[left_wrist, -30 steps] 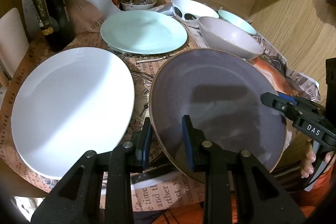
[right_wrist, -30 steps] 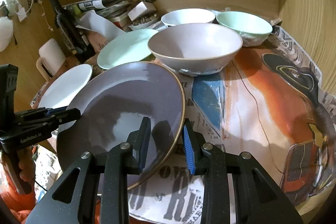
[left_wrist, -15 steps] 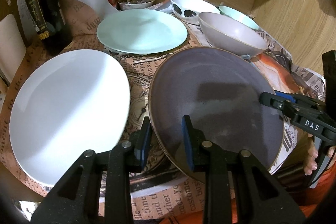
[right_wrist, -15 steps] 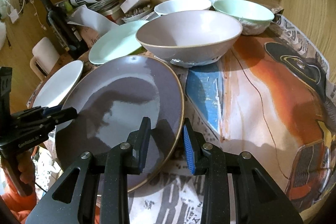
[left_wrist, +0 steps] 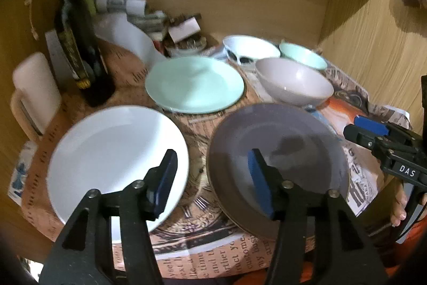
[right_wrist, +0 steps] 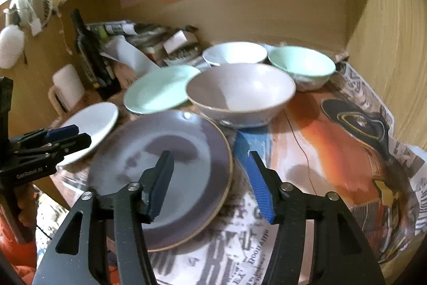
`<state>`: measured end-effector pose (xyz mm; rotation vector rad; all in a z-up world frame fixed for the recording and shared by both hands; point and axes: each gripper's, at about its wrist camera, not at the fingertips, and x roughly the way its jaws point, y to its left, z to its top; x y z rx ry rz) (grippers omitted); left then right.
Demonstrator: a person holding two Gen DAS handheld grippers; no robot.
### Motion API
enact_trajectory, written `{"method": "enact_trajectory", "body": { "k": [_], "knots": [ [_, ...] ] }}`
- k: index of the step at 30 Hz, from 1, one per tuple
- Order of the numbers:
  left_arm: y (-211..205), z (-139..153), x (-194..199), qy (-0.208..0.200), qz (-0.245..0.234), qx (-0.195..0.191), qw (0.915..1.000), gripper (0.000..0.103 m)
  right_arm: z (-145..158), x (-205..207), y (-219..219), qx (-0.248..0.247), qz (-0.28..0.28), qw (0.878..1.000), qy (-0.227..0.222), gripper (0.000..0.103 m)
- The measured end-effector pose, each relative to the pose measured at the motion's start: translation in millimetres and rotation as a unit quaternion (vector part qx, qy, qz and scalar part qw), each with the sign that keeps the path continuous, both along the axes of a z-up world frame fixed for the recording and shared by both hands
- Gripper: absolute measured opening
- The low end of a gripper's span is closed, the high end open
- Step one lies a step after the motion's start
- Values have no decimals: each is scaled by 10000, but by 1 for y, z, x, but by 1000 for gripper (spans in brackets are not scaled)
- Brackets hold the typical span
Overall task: Organize plates and bowls
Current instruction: 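Grasp the white plate rim with the left tool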
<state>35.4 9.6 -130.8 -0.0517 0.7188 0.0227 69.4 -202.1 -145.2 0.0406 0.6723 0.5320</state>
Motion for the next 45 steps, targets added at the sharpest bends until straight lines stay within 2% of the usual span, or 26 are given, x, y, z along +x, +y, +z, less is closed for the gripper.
{"method": "enact_trajectory", "body": {
  "k": [7, 12, 15, 22, 30, 41, 42, 45],
  "knots": [
    [16, 20, -14, -331, 208, 84, 9992, 71, 21, -8, 18, 143, 140, 9993, -318, 68],
    [34, 30, -22, -464, 440, 241, 9977, 75, 32, -10, 39, 295, 371, 9975, -519, 71],
    [51, 33, -28, -508, 627, 272, 9964, 87, 38, -10, 53, 383, 500, 9964, -573, 76],
    [93, 30, -34, -356, 969, 254, 9943, 90, 41, -2, 97, 294, 800, 9948, -549, 76],
    [144, 11, -34, -26, 1316, 138, 9912, 90, 30, 17, 145, 107, 1130, 9935, -92, 76],
    [189, -19, -31, 369, 1508, -255, 9875, 89, 11, 34, 199, -621, 1445, 9862, 513, 76],
    [191, -20, -32, 375, 1515, -287, 9873, 89, 9, 34, 202, -658, 1460, 9856, 553, 76],
    [196, -22, -33, 396, 1474, -366, 9876, 80, 3, 36, 211, -822, 1519, 9827, 666, 67]
  ]
}}
